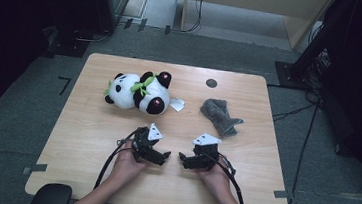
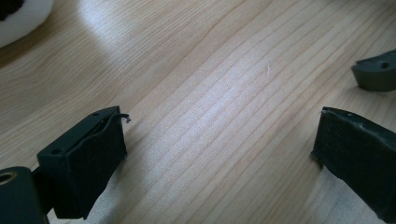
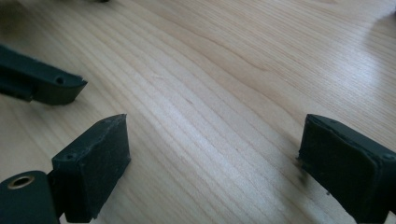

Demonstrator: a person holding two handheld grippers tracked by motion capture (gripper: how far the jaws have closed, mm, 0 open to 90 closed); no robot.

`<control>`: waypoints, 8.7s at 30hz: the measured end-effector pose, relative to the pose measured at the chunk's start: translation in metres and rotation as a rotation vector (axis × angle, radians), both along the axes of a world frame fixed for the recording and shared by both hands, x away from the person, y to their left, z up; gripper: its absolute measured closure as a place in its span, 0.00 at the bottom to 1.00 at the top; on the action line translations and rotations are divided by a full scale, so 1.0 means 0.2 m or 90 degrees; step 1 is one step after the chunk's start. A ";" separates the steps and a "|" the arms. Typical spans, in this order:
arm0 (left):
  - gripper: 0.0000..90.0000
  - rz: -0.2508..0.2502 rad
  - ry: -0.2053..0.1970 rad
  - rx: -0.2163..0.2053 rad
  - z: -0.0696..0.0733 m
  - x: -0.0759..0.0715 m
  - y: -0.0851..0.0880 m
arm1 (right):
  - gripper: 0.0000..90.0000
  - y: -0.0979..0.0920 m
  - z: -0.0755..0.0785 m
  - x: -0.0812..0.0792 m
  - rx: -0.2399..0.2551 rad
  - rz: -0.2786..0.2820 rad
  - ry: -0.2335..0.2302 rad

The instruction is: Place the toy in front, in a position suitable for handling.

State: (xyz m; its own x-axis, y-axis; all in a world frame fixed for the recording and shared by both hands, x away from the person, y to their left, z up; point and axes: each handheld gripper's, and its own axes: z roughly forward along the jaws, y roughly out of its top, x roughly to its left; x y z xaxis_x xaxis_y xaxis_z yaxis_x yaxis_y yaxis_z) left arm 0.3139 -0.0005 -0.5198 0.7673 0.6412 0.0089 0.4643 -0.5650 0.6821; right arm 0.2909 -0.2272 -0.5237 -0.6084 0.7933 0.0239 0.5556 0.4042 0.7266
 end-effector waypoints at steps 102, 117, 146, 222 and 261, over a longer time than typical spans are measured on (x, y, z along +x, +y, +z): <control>0.45 -0.003 0.007 -0.088 0.49 0.51 0.47 | 0.48 -0.40 0.23 0.31 0.077 -0.080 0.013; 0.50 0.046 -0.034 -0.108 0.57 0.58 0.58 | 0.48 -0.38 0.22 0.30 0.064 -0.074 0.016; 0.89 0.087 -0.020 -0.161 0.49 0.63 0.58 | 0.50 -0.39 0.22 0.30 0.058 -0.076 0.025; 0.64 0.008 0.024 -0.204 0.61 0.31 0.13 | 0.84 -0.56 0.20 0.52 0.060 -0.124 0.051; 0.28 -0.043 0.011 -0.212 0.50 0.27 0.44 | 0.82 -0.52 0.55 0.35 0.114 -0.082 0.007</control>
